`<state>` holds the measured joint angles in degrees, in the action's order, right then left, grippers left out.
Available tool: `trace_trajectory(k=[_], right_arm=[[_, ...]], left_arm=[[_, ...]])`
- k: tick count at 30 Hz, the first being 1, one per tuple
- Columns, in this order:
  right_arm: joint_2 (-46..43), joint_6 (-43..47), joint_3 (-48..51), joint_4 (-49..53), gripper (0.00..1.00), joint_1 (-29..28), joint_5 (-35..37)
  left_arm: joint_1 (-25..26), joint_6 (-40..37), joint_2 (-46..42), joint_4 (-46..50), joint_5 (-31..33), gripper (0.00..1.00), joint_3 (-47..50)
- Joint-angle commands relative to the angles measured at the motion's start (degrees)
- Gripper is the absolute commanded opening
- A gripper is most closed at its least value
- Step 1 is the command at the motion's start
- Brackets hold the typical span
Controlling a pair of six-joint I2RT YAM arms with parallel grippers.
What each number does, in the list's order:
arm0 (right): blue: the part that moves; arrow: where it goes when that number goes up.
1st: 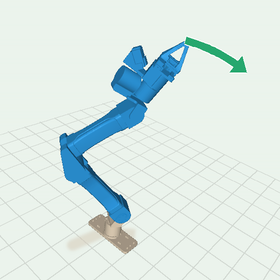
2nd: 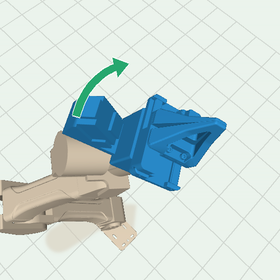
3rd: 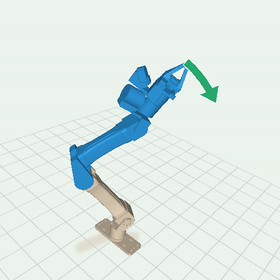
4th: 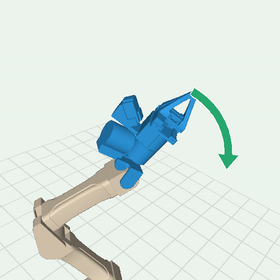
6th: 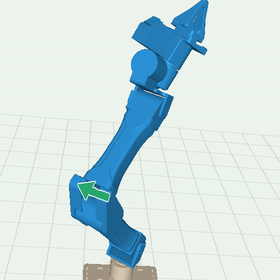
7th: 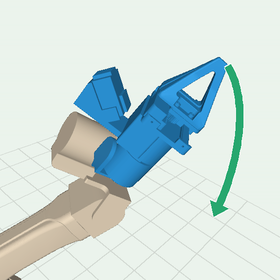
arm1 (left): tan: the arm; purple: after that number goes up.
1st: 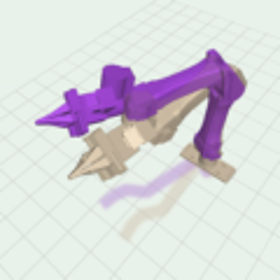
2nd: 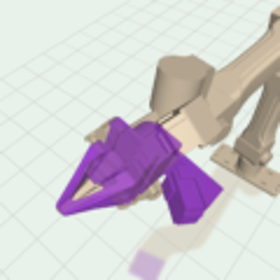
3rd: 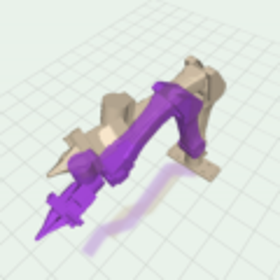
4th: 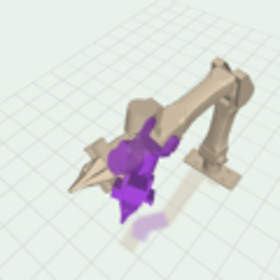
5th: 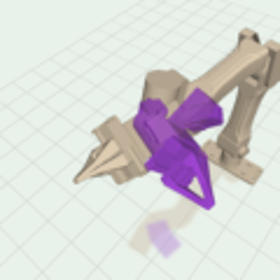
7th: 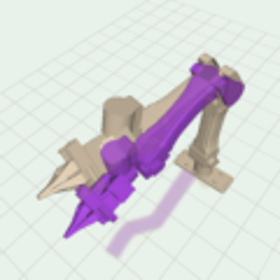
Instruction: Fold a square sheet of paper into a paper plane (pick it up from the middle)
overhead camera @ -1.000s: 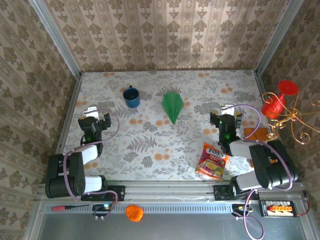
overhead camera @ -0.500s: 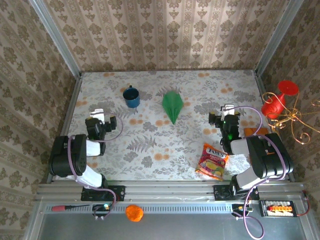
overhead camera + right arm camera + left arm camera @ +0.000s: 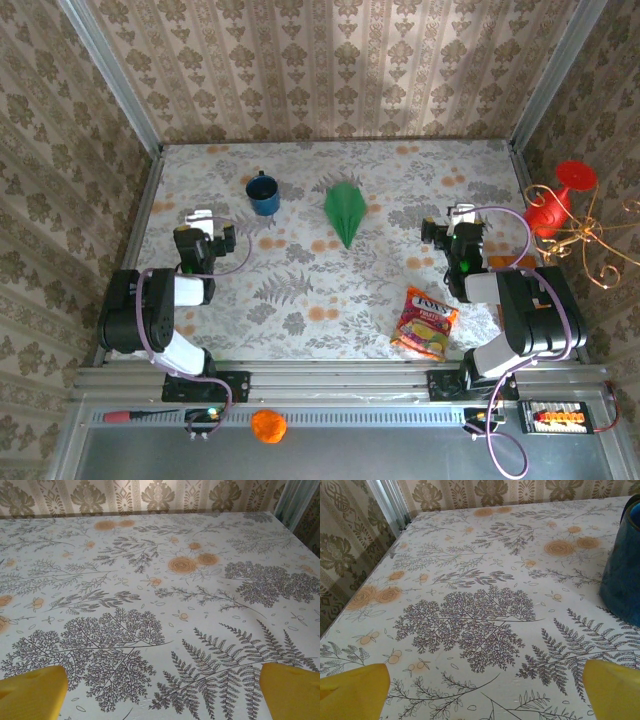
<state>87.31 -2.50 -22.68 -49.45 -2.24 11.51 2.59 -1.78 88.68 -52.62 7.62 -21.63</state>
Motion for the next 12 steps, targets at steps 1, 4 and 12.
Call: trace_trajectory(k=[1, 4, 12], right_arm=[[0.4, -0.66, -0.53, 0.41, 1.0, 0.04, -0.71], [0.44, -0.66, -0.61, 0.41, 1.0, 0.04, -0.75], [0.23, -0.58, -0.14, -0.25, 1.0, 0.04, -0.83]], left_arm=[[-0.87, -1.16, 0.0, 1.55, -3.31, 1.0, -1.18], [-1.24, -1.38, 0.02, 1.97, -5.14, 1.0, -1.4], [-1.4, -1.25, 0.08, 2.08, -5.32, 1.0, -1.49]])
